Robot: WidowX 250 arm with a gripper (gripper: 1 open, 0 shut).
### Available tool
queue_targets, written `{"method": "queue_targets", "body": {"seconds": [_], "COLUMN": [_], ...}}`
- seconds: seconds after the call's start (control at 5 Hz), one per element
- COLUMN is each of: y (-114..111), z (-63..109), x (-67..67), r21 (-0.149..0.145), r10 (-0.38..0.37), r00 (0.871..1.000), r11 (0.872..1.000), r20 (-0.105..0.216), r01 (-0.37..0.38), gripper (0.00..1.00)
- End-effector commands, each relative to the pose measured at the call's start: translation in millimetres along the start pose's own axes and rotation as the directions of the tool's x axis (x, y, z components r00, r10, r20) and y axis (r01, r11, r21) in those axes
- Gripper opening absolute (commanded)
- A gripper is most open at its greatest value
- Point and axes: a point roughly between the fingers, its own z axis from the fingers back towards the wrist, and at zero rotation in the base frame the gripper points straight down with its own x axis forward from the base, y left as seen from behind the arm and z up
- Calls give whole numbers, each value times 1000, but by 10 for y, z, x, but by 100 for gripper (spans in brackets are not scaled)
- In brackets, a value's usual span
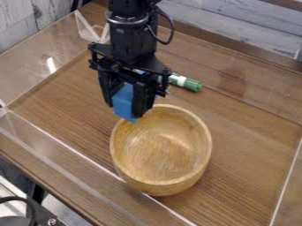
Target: Put the blue block in the brown bowl
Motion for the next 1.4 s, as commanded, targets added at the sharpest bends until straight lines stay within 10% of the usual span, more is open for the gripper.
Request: {"method": "queue_targets", "body": {"seconds": [0.0, 1.2], "y": [-33, -114], "z": [113, 93], "x": [10, -14], "r21": [1, -10], "r10": [-7, -29], "r00": [999, 998], "r11": [1000, 1000], "r20": [50, 48], "r01": [7, 29], "gripper": [0, 0]}}
